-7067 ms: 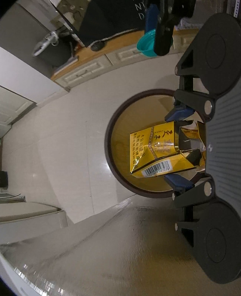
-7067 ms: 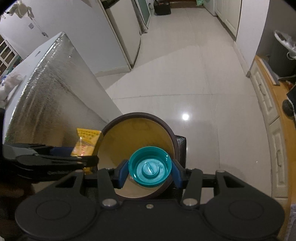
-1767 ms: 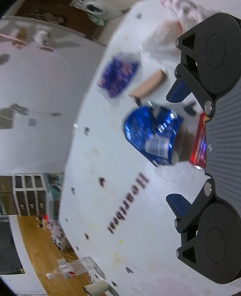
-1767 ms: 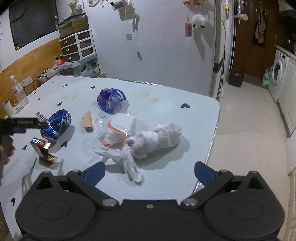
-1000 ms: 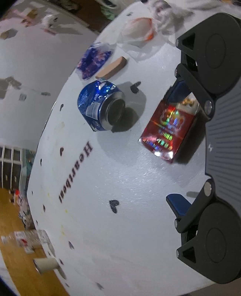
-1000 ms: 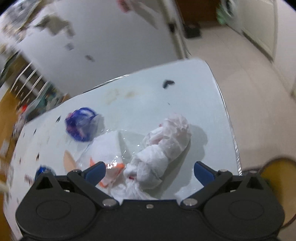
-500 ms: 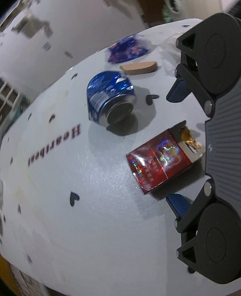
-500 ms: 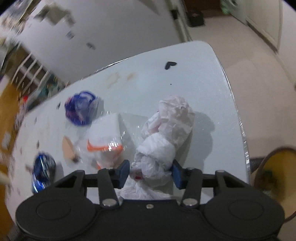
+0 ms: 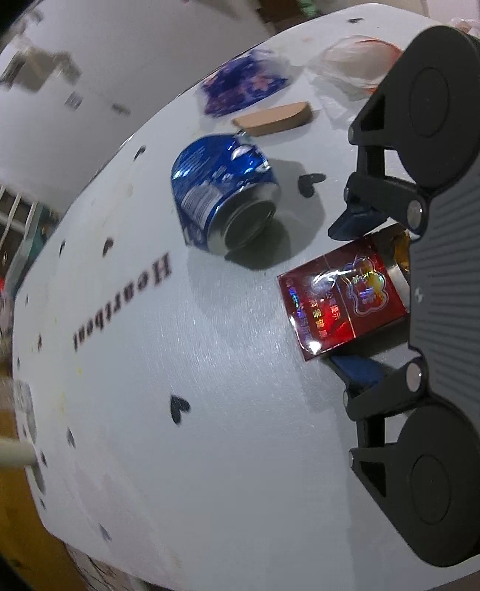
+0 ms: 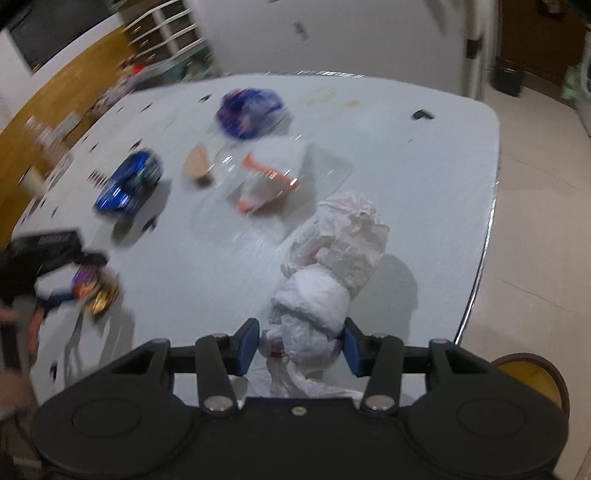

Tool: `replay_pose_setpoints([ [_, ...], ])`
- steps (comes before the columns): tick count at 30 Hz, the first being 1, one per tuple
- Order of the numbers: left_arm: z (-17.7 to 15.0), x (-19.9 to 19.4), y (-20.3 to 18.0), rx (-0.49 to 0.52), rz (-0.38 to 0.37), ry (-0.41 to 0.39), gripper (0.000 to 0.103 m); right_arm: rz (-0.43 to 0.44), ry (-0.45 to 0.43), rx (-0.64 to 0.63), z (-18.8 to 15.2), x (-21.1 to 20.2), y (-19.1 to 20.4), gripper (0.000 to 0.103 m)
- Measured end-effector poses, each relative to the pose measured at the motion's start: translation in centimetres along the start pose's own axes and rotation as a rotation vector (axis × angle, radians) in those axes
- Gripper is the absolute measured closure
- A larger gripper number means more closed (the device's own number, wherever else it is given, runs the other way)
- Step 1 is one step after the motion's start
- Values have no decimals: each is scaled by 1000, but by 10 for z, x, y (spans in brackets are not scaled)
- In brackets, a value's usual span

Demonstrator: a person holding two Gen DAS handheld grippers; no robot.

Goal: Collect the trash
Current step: 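Grasp the red cigarette box with the left tool while the right tool grasps the white plastic bag bundle, then carry the red box and white bag bundle over the bin with both tools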

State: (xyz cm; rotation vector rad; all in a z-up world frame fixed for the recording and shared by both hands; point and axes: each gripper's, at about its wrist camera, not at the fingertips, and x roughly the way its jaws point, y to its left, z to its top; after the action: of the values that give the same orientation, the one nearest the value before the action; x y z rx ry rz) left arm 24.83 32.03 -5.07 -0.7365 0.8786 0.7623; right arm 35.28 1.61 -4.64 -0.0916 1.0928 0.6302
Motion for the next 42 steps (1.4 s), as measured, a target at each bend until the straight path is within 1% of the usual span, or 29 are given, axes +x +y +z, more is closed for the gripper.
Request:
replay_pose_setpoints([
  [2,-3,-1,-2,61,-42,5,41,23,24,-43,-8,-5,4,54],
  [6,-17,-6,-9,202,-113,26,44,58,66,-127,-23,-14,15,54],
  [8,-26,-10,-13,269,-153,47,45,69,83,-146,-30,-16,19,54],
  [11,-44,-16,-23,400,-208,79,46,74,96,-141,-38,-18,21,54],
  [14,-65,-25,-33,532,-269,114,46,75,99,-112,-43,-21,20,53],
  [19,-99,-42,-42,737,-335,150,46,82,81,88,-49,-23,4,53],
  [21,-107,-45,-43,783,-347,163,47,73,74,151,-53,-23,0,51],
  [25,-119,-51,-44,816,-345,172,47,54,69,266,-56,-20,-5,49],
  [26,-120,-51,-45,819,-340,171,47,52,68,293,-57,-19,-6,51],
  [27,-122,-53,-45,821,-336,171,47,51,69,318,-58,-17,-8,55],
  [29,-124,-53,-46,820,-322,173,47,55,69,337,-59,-15,-9,56],
  [35,-126,-52,-43,800,-273,196,47,50,67,280,-66,-22,1,57],
  [37,-129,-53,-43,803,-258,189,47,46,65,274,-68,-24,2,57],
  [39,-129,-54,-41,784,-255,187,47,40,61,266,-71,-27,3,57],
  [42,-129,-54,-40,761,-244,179,50,29,52,259,-74,-31,4,58],
])
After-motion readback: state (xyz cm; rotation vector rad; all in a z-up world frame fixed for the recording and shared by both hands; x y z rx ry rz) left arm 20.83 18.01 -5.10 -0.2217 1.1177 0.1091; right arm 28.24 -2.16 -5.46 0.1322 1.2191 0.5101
